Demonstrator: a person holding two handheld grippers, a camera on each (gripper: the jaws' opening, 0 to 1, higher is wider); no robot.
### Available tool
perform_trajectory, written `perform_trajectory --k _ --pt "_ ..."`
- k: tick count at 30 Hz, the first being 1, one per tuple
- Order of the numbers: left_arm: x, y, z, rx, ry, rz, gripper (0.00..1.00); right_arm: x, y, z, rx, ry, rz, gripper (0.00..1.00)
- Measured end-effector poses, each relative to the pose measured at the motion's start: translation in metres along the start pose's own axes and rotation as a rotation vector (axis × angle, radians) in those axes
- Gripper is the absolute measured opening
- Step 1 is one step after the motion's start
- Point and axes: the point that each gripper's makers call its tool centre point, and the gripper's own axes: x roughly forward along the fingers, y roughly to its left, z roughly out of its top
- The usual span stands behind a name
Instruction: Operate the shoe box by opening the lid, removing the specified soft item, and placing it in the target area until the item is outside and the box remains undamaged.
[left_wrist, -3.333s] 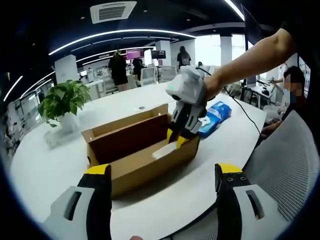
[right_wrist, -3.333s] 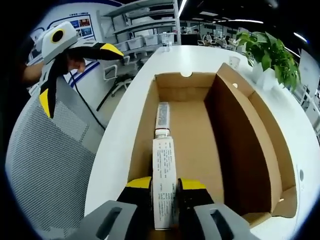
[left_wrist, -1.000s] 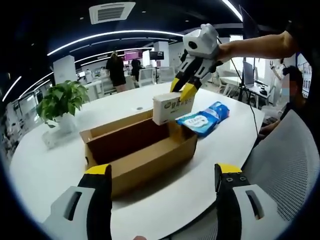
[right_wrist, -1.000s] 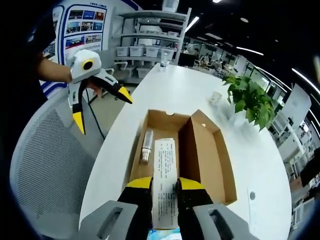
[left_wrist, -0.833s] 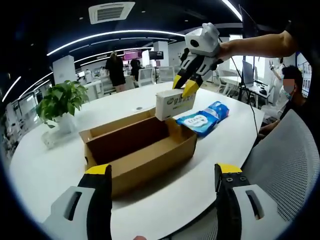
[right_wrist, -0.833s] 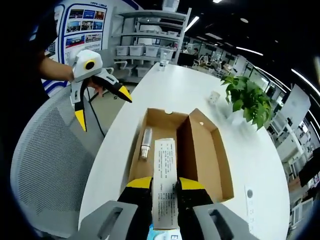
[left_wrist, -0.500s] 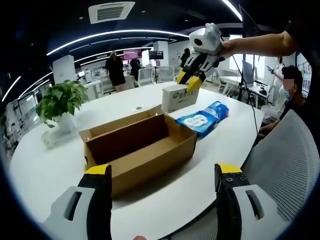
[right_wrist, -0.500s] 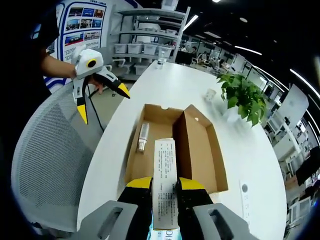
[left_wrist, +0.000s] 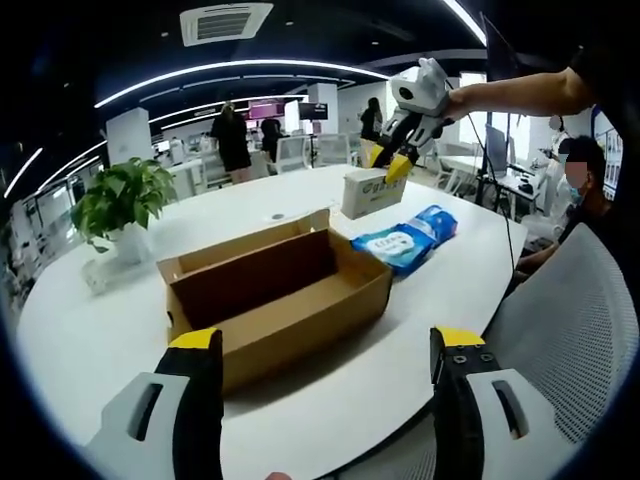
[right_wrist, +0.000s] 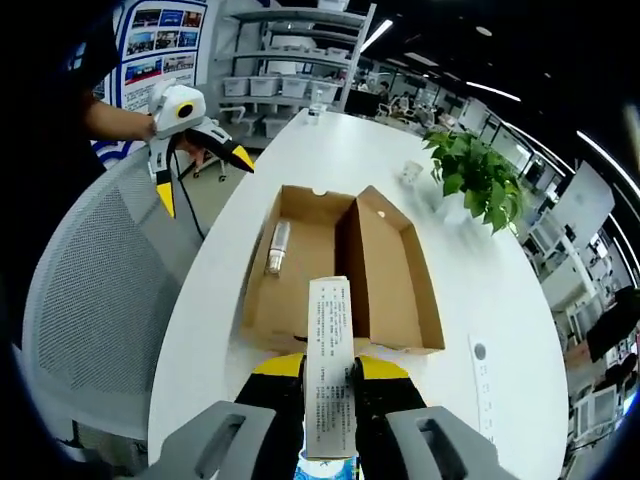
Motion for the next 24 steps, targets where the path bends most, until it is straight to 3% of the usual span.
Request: perform_trajectory --k 24 --pt "0.003 0.001 -0.01 0.0 0.053 0.002 0.88 -0.027 -0.024 -0.072 0.068 0.064 -0.045 0.14"
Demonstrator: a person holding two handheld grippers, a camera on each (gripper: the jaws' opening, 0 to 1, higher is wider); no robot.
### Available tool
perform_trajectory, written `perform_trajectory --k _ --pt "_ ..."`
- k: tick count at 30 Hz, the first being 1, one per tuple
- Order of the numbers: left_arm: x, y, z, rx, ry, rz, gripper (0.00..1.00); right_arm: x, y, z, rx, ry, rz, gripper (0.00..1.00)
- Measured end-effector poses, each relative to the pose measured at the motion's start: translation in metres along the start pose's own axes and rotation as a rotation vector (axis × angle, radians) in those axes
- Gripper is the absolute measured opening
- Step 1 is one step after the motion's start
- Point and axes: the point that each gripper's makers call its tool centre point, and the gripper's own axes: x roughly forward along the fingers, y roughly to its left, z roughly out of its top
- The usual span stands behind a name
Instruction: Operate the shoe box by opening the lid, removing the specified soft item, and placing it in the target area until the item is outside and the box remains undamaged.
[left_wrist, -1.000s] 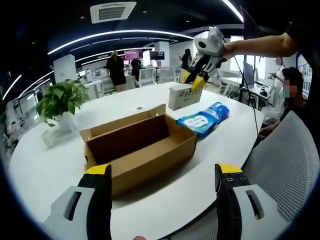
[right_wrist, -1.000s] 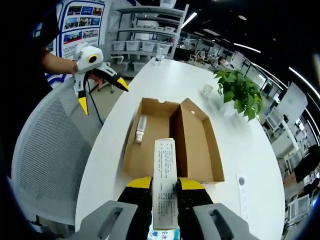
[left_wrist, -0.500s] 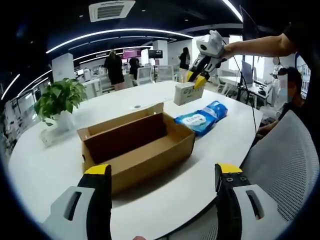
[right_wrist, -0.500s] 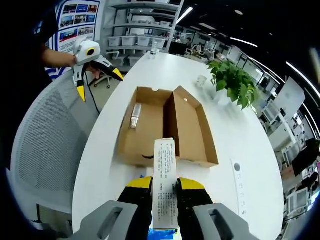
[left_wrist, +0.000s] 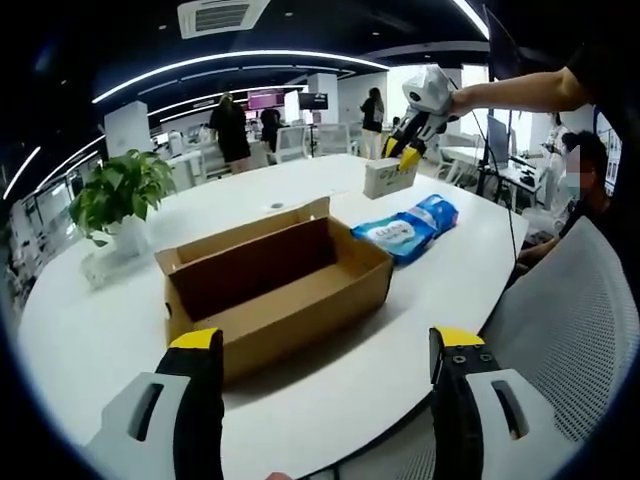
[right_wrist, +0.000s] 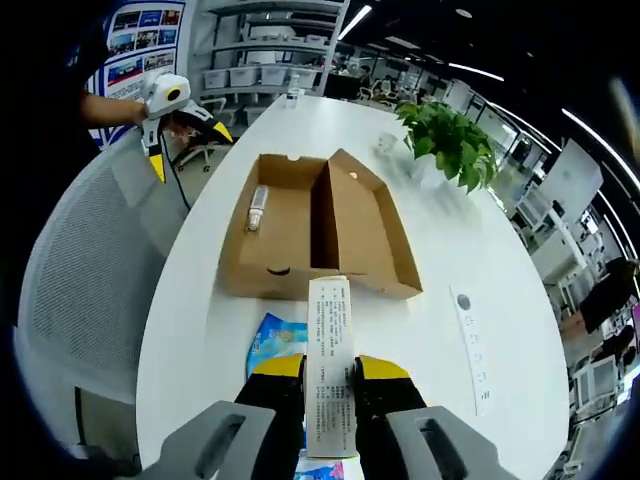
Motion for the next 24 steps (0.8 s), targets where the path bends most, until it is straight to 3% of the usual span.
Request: perform_trajectory --k 24 --pt "0.004 -0.001 -0.009 0.018 0.053 -0.012 0.88 0.004 -0.019 -0.068 0.024 0.112 -0.008 0.14"
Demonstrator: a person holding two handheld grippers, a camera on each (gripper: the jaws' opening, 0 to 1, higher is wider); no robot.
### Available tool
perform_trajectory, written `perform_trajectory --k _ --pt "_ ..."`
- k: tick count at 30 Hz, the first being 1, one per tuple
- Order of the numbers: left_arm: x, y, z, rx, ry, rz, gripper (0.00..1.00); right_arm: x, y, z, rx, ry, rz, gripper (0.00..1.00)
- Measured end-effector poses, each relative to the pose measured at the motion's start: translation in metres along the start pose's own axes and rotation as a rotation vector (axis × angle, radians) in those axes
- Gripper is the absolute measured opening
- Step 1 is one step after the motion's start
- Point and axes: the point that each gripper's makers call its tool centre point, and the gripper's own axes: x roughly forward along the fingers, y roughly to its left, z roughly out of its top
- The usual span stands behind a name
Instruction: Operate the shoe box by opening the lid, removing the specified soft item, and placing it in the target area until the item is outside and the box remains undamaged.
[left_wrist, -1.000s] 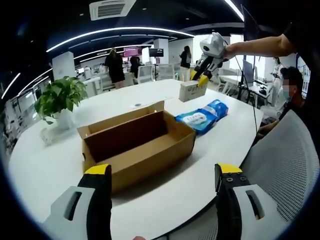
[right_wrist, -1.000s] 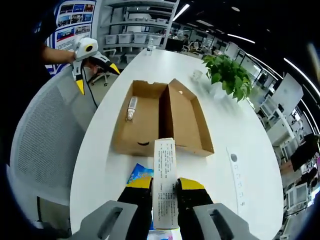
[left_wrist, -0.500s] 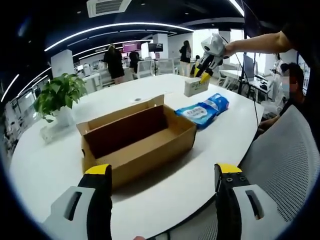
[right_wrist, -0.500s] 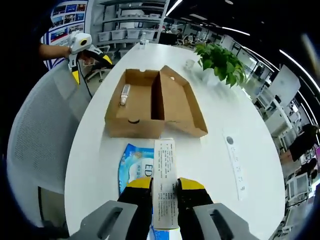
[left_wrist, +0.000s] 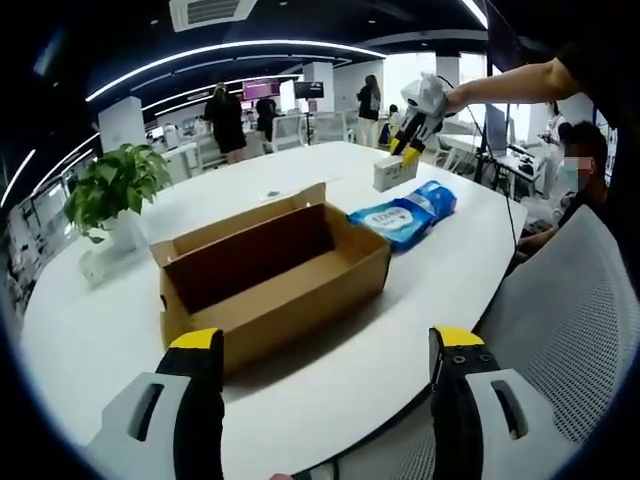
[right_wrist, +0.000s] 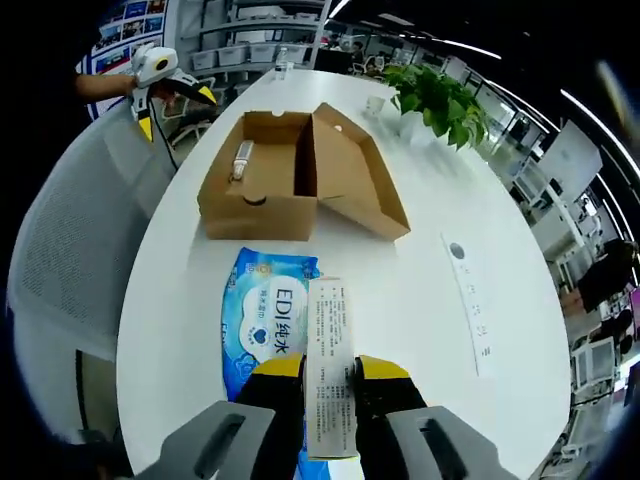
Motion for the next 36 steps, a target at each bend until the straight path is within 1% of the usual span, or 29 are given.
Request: perform_trajectory --k 6,21,29,36 --pt "0.0 0.0 -0.001 0.003 0.008 0.002 0.87 0.006 -0.005 -0.017 0.006 0.031 0.0 0.14" --pt "0.003 0.0 -0.009 0.014 0.051 0.003 0.86 0.018 -0.016 -0.056 0.007 0.103 0.013 0.14" --pt "0.004 0.0 -0.013 0.02 0.069 0.003 0.86 0.025 -0.019 -0.078 0.018 0.137 0.023 0.14" --pt "0.005 -0.001 -0.016 0.024 0.089 0.002 0.85 0.029 -0.021 -0.094 0.011 0.169 0.026 0.14"
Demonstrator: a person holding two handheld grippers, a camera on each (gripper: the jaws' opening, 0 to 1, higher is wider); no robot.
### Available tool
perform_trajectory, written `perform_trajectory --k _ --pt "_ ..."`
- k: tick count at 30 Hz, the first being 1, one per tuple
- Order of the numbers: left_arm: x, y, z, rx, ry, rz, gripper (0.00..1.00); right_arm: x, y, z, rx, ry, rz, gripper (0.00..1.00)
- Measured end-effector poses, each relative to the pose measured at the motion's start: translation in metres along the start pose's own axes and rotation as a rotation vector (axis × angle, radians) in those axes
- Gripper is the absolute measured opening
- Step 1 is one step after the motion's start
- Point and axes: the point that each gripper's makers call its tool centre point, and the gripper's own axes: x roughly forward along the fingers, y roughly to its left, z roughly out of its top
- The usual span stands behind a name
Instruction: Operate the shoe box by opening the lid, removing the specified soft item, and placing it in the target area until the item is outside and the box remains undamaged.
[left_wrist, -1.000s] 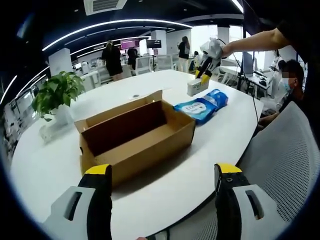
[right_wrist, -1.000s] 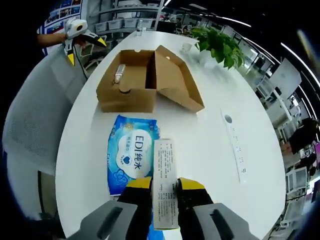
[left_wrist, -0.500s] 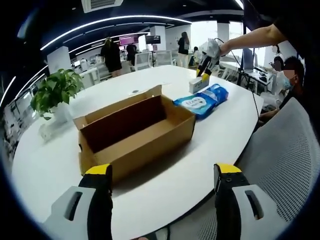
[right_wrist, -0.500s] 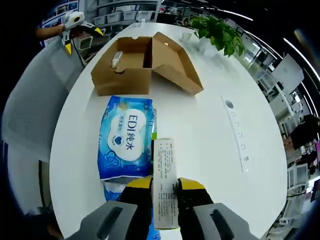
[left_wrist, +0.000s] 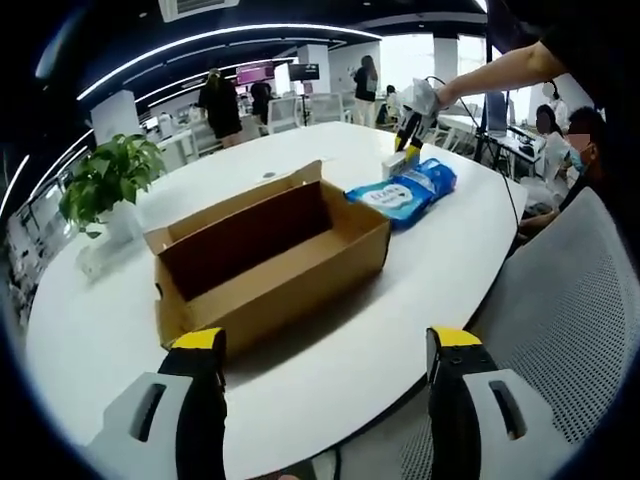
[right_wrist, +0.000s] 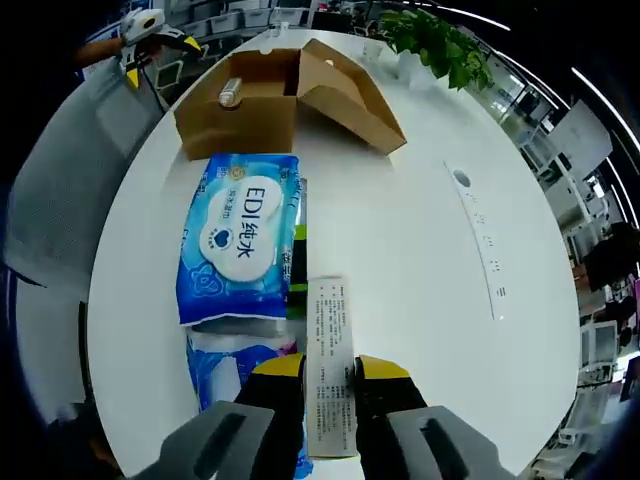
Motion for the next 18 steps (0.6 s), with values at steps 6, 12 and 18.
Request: perform_trajectory --k 6,12,18 --pt "0.001 -0.002 -0.002 0.004 0.014 -0.004 0.85 0.002 0.0 -0.009 0.011 0.013 0.002 0.14" --pt "0.001 -0.003 -0.003 0.014 0.02 -0.005 0.84 0.002 0.003 -0.02 -0.01 0.046 0.011 0.14" --pt "0.001 -0.004 -0.003 0.021 0.024 -0.004 0.84 0.0 0.0 -0.032 -0.026 0.077 0.008 0.14"
